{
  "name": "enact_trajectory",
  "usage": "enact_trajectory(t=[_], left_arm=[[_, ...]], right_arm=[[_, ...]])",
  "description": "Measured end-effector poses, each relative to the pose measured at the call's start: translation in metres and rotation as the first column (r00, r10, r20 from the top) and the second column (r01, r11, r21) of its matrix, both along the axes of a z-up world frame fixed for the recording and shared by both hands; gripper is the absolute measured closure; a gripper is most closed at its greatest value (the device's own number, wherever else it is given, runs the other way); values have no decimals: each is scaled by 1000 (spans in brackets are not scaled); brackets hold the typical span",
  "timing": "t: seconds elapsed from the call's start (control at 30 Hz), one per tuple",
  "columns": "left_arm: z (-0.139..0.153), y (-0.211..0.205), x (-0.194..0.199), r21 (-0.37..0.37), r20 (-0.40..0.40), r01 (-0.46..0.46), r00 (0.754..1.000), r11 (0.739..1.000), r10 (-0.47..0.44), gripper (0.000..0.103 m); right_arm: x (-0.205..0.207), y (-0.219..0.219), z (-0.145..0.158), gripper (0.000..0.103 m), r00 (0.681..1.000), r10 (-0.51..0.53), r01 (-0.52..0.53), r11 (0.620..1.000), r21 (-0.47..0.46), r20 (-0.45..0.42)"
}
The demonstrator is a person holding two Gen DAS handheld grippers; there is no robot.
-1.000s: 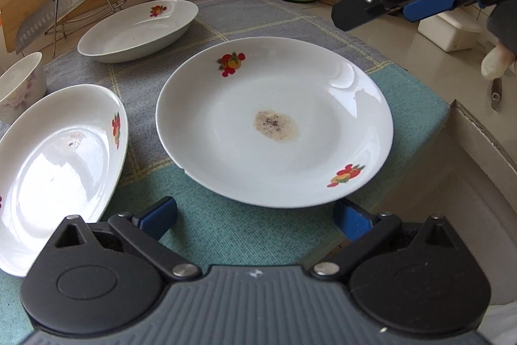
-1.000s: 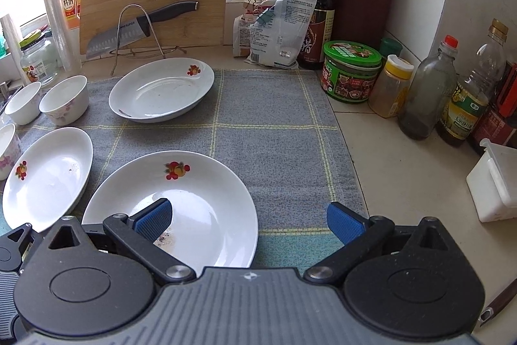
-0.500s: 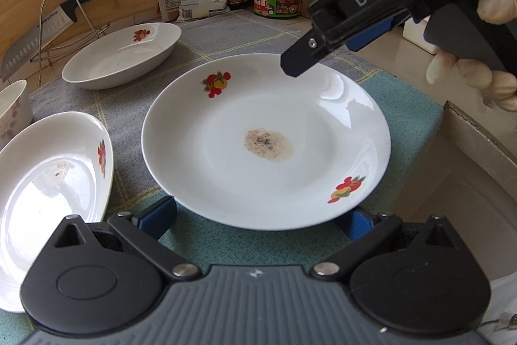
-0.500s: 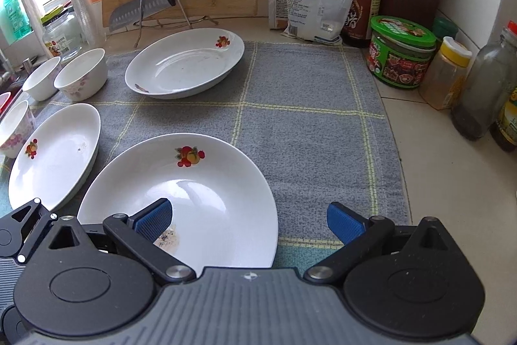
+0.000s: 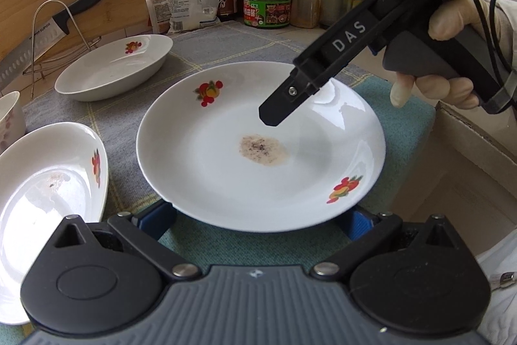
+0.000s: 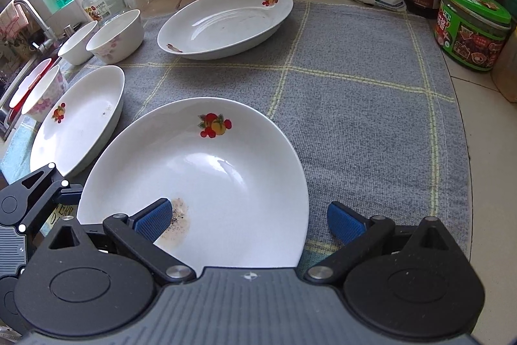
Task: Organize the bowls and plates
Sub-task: 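Grasp the rim of the stained plate with the right tool and lift, then carry the stained plate with the right tool across the towel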
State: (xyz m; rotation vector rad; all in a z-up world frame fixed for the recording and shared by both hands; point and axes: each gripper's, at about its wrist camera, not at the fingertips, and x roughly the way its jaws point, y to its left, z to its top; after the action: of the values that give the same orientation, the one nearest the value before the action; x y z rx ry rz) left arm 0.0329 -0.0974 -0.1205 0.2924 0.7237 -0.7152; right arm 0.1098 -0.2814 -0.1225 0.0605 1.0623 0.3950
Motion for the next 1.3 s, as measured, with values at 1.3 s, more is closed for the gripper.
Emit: enact_trajectory(t=[1.3], left_arm=[[-1,-1,4,13,0,54,999,998,-54,1]], right_arm=[[29,-2,-2,3,968,250,-244,954,176,-13]])
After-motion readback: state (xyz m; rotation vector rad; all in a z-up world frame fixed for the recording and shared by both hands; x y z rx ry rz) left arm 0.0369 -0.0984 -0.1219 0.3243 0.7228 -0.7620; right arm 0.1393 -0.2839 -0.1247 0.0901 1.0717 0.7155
